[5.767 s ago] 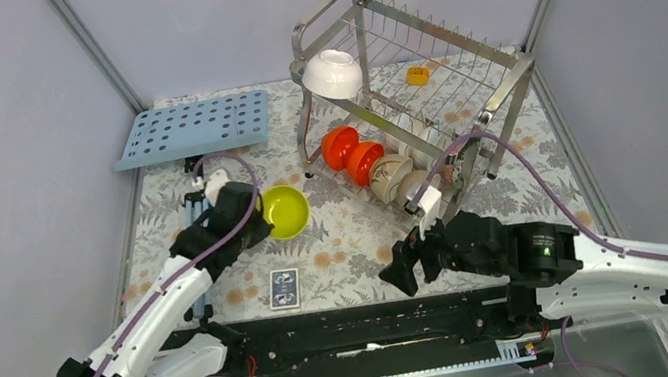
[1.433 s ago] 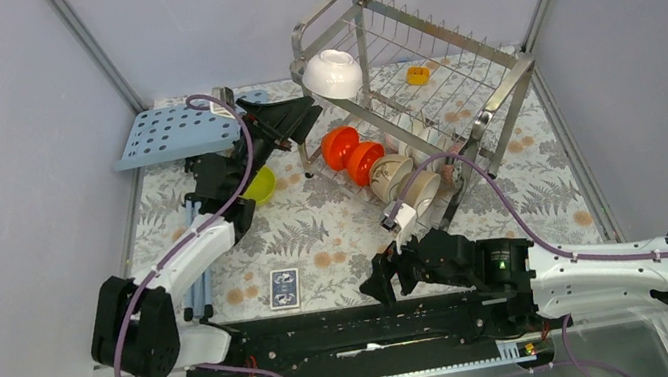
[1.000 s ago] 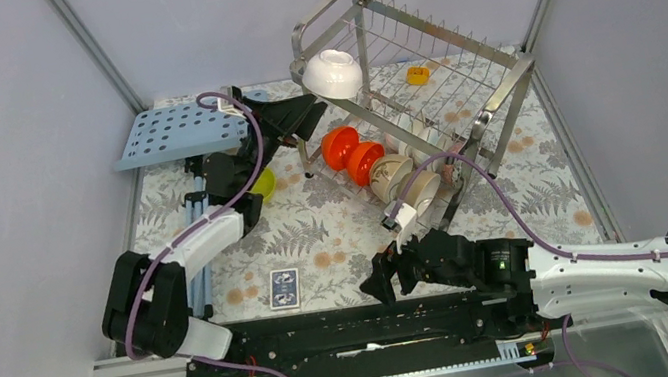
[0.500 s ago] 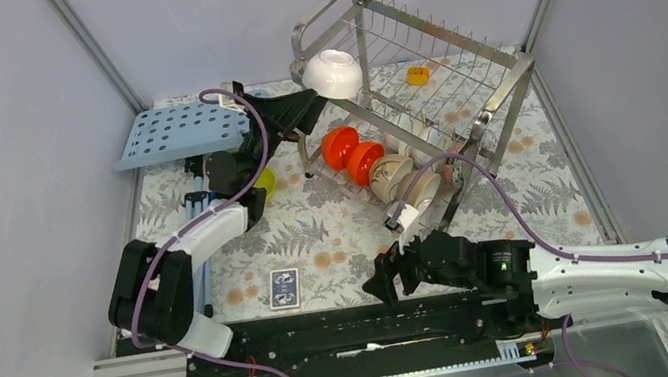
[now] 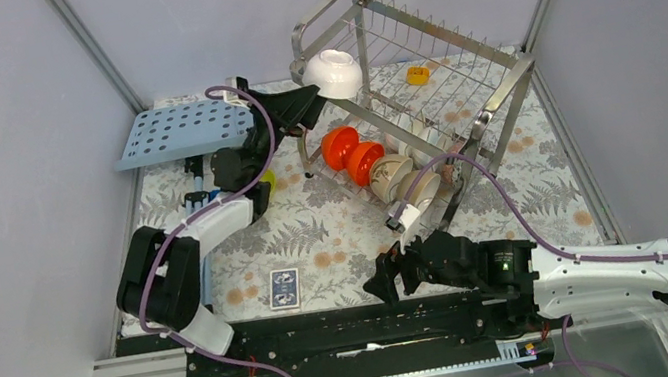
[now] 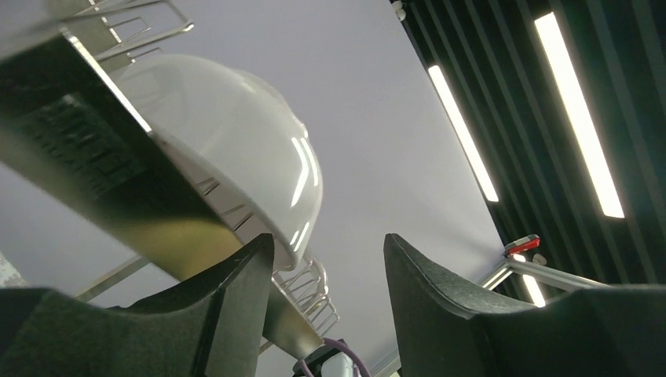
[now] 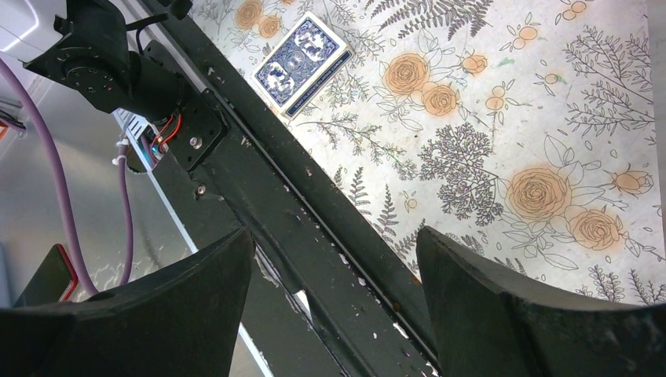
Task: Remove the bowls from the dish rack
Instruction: Pick up the bowl from the dish rack.
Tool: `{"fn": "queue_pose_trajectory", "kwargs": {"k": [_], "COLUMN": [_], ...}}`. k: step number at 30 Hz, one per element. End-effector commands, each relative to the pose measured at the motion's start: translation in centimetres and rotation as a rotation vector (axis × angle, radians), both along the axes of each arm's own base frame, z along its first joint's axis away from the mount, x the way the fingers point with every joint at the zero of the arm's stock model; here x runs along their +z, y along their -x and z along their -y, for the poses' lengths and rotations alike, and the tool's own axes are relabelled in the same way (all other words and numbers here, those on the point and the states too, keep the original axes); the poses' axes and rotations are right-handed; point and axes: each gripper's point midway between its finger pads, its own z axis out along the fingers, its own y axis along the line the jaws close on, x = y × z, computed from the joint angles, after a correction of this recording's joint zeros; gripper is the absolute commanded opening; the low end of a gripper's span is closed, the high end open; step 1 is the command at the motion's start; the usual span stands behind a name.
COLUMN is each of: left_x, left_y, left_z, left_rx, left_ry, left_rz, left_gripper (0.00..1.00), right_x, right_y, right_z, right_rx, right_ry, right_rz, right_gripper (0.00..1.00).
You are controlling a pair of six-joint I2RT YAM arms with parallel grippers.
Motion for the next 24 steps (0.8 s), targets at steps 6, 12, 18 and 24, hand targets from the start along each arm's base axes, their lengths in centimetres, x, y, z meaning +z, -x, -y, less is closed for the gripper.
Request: {"fn": "queue_pose_trajectory", "kwargs": {"k": [6,12,18,24], "left_x": [4.1,4.1,3.9,4.2], "left_y": [2.1,1.9,1.5,1.6], "left_z": [-0.2,0.2,0.6,0.9], "left_rx": [-0.025,-0.035,-0.036,-0.040], "left_ry": [0.081,0.083,0.088,0.102], "left_rz": [0.163,0.159,0.154,0.171], "left_gripper": [0.54,0.52,0.49,0.44], "right_x": [0.6,0.7,0.7,0.5], "right_y": [-0.4,-0.3,-0.3,-0.2], "right_z": [0.2,0.2,0.4,0.3], "right_rx": [-0.028,-0.030,-0.035,-0.033], "right_ry": [-0.023,-0.029,-0.029,-0.030], "right_rz": [0.012,0.010,0.009,0.000], "right_gripper": [0.82,0.81,0.81,0.81]}}
